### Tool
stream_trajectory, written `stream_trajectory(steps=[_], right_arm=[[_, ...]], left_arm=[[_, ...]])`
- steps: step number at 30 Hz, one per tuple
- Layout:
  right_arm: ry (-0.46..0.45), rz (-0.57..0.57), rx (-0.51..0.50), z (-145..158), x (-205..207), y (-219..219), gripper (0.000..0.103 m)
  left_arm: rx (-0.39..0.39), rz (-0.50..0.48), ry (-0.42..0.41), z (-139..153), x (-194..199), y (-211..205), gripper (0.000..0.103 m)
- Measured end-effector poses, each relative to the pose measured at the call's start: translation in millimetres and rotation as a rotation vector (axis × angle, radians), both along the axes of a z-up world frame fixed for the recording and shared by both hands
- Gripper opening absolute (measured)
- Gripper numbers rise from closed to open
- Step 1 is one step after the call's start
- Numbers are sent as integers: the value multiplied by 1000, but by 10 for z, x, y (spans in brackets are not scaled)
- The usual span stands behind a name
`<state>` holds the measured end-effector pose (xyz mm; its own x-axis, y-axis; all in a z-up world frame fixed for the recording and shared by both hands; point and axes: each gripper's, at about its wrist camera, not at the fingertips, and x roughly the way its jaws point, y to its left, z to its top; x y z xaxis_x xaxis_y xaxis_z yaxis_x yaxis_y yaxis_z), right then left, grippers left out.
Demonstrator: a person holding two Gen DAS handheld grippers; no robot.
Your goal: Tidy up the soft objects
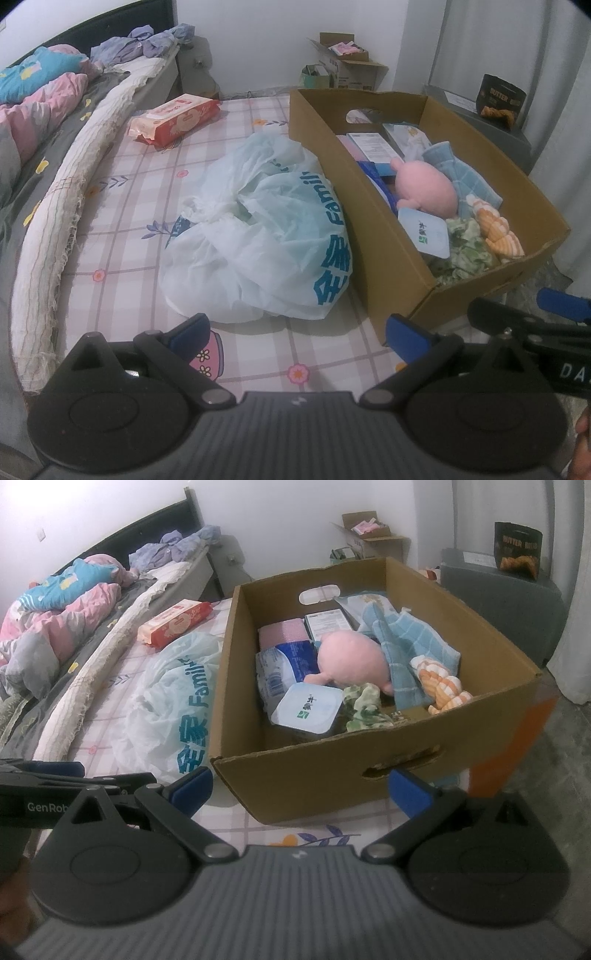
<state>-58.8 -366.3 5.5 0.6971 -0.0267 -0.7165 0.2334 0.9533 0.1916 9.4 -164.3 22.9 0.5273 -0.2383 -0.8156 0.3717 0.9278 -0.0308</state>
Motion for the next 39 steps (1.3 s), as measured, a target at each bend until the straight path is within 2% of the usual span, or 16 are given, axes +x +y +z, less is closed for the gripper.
stream_trajectory(steps=[39], right_arm=[[0,-5,3,-15,-20,-3,102]], left_arm=[[-5,8,9,-19,-9,-29,102]])
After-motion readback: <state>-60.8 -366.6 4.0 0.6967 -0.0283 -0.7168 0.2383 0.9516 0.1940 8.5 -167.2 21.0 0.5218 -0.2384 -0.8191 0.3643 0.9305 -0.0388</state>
